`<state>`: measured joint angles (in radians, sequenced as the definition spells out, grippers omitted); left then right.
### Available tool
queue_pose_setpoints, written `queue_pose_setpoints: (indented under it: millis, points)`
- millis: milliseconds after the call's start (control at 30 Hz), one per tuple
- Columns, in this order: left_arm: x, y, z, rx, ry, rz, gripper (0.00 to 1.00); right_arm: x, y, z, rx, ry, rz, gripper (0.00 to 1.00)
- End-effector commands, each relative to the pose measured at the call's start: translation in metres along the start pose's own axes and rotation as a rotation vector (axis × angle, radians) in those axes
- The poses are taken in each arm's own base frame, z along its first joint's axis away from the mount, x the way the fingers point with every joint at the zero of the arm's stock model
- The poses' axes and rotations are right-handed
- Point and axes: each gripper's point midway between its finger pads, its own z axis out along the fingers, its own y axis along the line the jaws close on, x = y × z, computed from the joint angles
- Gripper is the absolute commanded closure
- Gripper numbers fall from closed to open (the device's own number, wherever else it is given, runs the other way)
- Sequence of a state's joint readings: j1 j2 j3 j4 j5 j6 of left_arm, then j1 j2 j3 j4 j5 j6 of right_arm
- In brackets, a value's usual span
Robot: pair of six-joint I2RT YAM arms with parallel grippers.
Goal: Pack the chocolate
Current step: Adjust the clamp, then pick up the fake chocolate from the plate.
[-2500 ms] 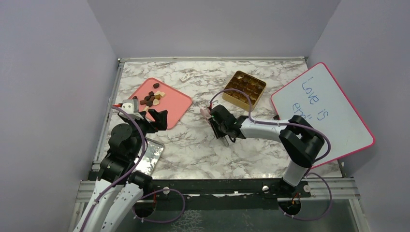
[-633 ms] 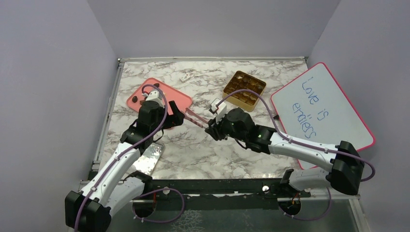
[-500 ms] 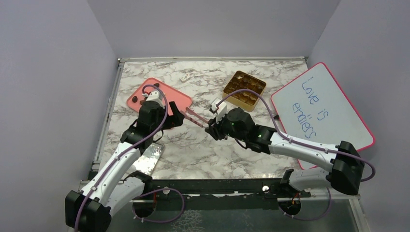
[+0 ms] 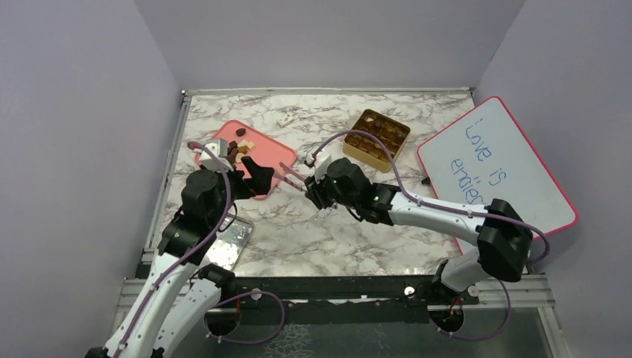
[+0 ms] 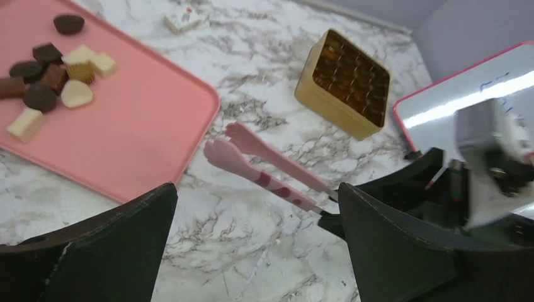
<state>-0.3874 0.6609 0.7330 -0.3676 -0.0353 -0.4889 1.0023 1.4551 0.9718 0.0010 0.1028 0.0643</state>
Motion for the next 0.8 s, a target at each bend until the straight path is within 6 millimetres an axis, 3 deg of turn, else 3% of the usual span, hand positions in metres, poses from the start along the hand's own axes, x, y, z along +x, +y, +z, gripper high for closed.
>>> queue_pose_setpoints:
  millis: [0, 200, 400, 767]
  points:
    - [-0.040, 0.003, -0.030, -0.024, -0.179, 0.038, 0.01, -0.019, 0.000, 0.023, 0.035, -0.013, 0.011, 0.61]
    - [-0.051, 0.035, -0.058, -0.145, -0.347, 0.050, 0.01, -0.023, 0.004, 0.074, 0.047, 0.019, 0.008, 0.61]
    - [-0.070, 0.046, -0.090, -0.179, -0.505, 0.020, 0.01, -0.023, 0.006, 0.122, 0.057, 0.050, -0.041, 0.61]
    - [-0.072, 0.047, -0.093, -0.187, -0.508, 0.032, 0.01, -0.019, 0.011, 0.174, 0.041, 0.071, -0.116, 0.61]
